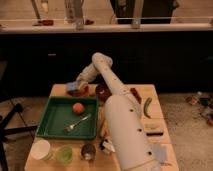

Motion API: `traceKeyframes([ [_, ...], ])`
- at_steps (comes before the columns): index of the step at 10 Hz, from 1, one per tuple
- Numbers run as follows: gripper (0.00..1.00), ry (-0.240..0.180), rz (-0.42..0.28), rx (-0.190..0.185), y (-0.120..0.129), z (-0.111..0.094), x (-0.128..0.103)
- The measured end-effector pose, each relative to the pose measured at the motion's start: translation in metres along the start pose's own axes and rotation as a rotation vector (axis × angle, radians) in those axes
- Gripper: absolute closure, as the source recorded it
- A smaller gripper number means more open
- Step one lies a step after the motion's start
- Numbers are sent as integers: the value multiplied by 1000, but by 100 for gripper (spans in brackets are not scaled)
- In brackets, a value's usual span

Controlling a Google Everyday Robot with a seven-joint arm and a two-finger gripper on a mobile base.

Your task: Wipe red bowl with sponge

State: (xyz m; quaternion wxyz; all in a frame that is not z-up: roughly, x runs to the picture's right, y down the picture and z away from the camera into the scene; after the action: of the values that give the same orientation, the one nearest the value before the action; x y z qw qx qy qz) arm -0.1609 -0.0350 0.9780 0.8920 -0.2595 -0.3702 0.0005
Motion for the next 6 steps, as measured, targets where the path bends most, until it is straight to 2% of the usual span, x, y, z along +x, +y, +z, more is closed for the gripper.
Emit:
traceKeyframes([
  [4, 83, -4, 22, 12, 16, -15, 10],
  [6, 83, -3, 23, 13, 16, -15, 9],
])
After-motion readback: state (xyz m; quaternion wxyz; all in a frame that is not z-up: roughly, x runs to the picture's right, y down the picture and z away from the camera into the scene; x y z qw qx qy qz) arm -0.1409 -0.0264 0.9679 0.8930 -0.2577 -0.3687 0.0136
